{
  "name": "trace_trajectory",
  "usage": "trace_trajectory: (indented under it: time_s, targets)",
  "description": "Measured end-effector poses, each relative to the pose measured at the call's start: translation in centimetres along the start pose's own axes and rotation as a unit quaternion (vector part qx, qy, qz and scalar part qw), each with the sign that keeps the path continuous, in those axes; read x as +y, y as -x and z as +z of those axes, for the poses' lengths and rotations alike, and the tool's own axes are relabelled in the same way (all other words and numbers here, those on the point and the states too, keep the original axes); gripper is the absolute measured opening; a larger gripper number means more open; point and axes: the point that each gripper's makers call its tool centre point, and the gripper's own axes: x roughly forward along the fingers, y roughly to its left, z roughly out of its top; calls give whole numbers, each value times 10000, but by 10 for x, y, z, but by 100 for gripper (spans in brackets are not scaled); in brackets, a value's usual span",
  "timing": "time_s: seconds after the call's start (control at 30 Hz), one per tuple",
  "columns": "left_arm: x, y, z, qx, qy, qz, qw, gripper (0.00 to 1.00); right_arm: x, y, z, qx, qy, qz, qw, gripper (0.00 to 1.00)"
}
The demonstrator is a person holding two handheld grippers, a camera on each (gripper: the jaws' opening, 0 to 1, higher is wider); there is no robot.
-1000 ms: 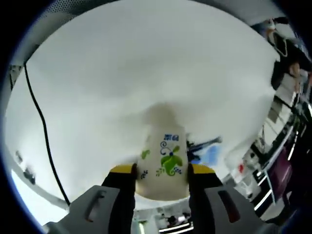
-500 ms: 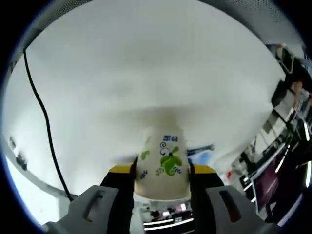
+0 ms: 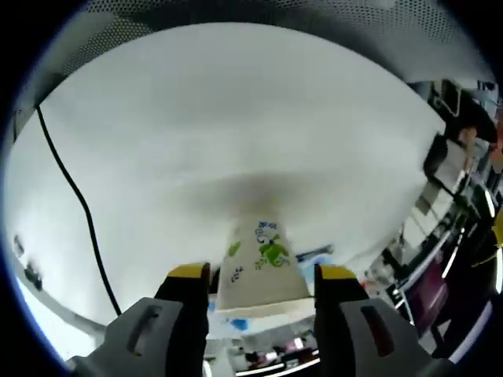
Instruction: Arrange the tabletop items into an orderly group along one side of the table until the central work area is clear of visible clutter.
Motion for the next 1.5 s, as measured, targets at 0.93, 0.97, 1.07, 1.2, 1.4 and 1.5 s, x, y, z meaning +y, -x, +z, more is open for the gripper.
trace_trajectory:
  time_s: [0.93,0.97,1.07,1.2,1.4,1.5]
  targets:
    - [-3,-2,-1,23,-57,-79,10000,82,8,44,-13,-1591,-4119,-404,8963,73]
    - [-3,-3,-1,27,-59,-86,9999,82,9,45,-14,-1672,-4401,-405,8813,74]
    - [-4,-3,-1,28,-74,-108,9999,82,12,47,-19,-1880,-5301,-396,8259,79]
    - [-6,-3,-1,17,-51,-141,9999,83,6,55,-25,-2353,-6371,-699,7307,84]
    - [-6,-2,0,19,-59,-143,9999,84,1,61,-38,-2742,-7685,-982,5697,89]
    - [-8,-3,0,21,-62,-173,9998,84,3,58,-43,-2819,-8147,-1111,4944,91]
